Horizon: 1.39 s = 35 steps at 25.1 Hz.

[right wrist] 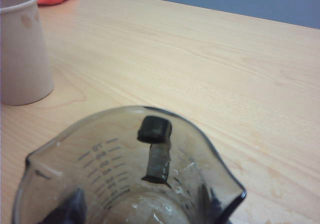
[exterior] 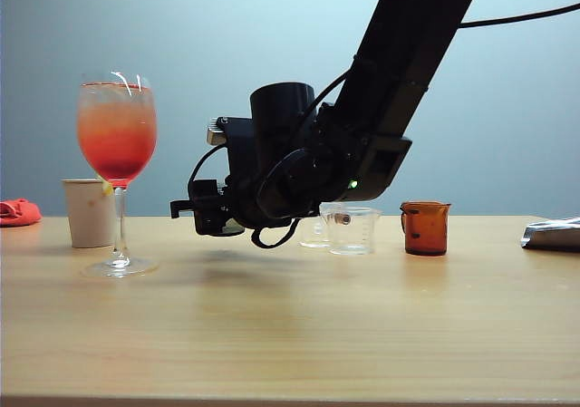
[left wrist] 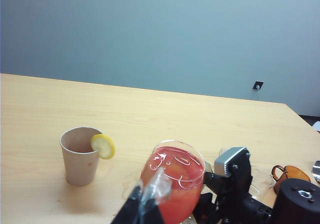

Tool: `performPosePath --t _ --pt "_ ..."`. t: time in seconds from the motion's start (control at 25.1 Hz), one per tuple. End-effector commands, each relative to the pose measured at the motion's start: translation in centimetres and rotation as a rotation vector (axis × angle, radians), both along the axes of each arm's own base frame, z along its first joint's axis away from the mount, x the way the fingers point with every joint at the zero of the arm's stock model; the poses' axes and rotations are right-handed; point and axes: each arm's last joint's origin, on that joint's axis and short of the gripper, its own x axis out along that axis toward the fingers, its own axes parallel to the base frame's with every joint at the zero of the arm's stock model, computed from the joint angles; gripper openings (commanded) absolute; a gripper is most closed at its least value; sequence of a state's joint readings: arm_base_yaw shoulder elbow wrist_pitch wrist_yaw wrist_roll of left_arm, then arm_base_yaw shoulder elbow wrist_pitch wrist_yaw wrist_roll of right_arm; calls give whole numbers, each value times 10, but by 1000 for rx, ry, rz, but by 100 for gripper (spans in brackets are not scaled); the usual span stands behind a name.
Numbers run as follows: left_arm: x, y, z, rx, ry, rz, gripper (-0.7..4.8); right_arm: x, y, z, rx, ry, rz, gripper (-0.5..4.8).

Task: Pick up the first measuring cup from the left, pour the coconut rum inside into the goblet, and finally put the measuring cup back in its original place.

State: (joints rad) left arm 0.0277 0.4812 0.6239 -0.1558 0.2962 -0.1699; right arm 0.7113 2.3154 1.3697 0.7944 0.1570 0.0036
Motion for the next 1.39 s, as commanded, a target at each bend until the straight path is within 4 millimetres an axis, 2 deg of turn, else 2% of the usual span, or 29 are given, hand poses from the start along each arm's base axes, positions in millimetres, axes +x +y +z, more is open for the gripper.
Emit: performPosePath --t 0.04,0.88,0.92,1.0,1.04,1.07,1.31,1.39 --pt "-1 0 2 5 -13 -5 -5 3 3 3 28 -26 -1 -2" --pt "-1 0 1 5 -3 -9 -5 10 8 -15 63 44 -13 0" --pt "-1 0 1 5 -3 -9 -5 10 8 -16 61 46 -13 12" --pt "-1 0 1 5 -3 -9 -5 9 8 -16 57 49 -13 88" --pt "-1 0 1 5 -3 -9 -5 9 8 -17 54 54 -10 216" --pt "-1 0 1 5 -3 -9 -5 9 9 -17 54 55 -9 285" --pt "-1 0 1 5 -3 -9 -5 8 10 -18 50 68 23 289" --pt "-1 0 1 5 -3 -9 -5 7 10 -19 44 77 34 326"
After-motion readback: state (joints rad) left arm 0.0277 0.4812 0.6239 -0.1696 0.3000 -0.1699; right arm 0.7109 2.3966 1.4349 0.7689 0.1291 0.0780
